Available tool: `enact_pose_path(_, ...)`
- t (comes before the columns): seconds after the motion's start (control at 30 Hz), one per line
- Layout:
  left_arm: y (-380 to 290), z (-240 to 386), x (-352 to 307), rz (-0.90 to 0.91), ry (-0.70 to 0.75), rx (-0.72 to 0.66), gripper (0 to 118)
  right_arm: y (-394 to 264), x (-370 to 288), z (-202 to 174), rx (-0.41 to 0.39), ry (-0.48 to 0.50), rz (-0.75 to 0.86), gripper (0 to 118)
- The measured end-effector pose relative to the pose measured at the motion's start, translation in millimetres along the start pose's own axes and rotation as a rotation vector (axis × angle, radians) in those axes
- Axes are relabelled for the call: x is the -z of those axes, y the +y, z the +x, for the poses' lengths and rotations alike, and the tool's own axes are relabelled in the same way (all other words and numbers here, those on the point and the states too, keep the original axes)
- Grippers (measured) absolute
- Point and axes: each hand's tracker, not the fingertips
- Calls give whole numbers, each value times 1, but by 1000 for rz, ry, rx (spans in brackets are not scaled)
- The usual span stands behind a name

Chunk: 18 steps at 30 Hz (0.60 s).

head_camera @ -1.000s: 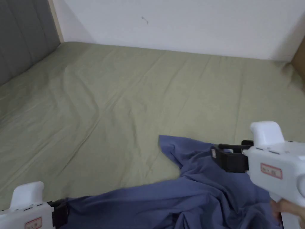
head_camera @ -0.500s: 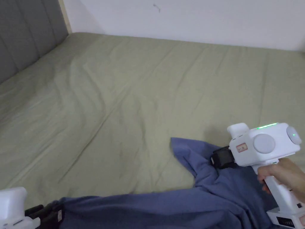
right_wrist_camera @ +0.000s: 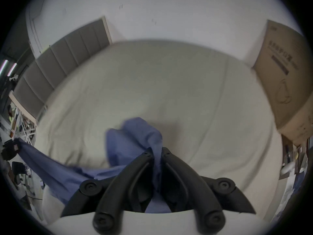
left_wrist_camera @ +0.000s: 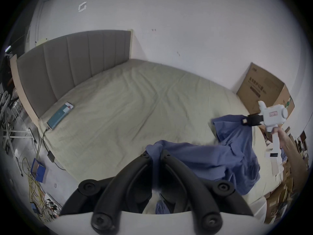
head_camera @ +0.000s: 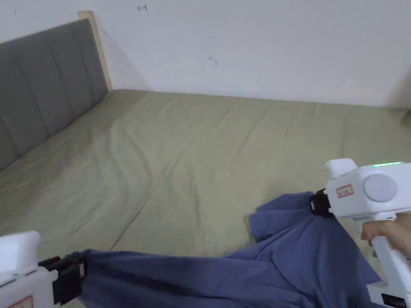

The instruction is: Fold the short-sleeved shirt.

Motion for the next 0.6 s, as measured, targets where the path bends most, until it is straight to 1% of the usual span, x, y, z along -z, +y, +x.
enact_pose_path(0.03, 8, 1, -6, 37, 7, 10, 5, 8, -22, 6, 1, -24, 44, 5)
enact_pose_path(0.1, 27, 6, -22, 95, 40, 41, 5, 23, -74, 17, 6, -37, 125, 5)
enact_pose_path(0.17, 51, 10, -39, 164, 61, 61, 5, 37, -130, 32, 39, -45, 215, 5)
enact_pose_path(0.23, 75, 14, -54, 216, 32, 68, 5, 46, -183, 41, 56, -56, 302, 5)
enact_pose_path(0.3, 103, 25, -71, 282, -8, 92, 5, 52, -235, 48, 80, -36, 378, 5)
enact_pose_path(0.33, 114, 32, -79, 303, -11, 106, 5, 54, -254, 47, 84, -31, 406, 5)
enact_pose_path(0.37, 129, 43, -90, 344, 1, 139, 5, 57, -279, 45, 68, -41, 435, 5)
enact_pose_path(0.43, 153, 60, -104, 412, -1, 193, 5, 63, -310, 39, 11, -117, 481, 5)
enact_pose_path(0.47, 170, 69, -111, 437, -18, 201, 5, 69, -326, 37, -1, -157, 502, 5)
enact_pose_path(0.53, 201, 80, -121, 480, -47, 198, 5, 81, -350, 38, 21, -177, 532, 5)
enact_pose_path(0.6, 237, 95, -127, 505, -40, 229, 5, 98, -369, 44, 73, -169, 578, 5)
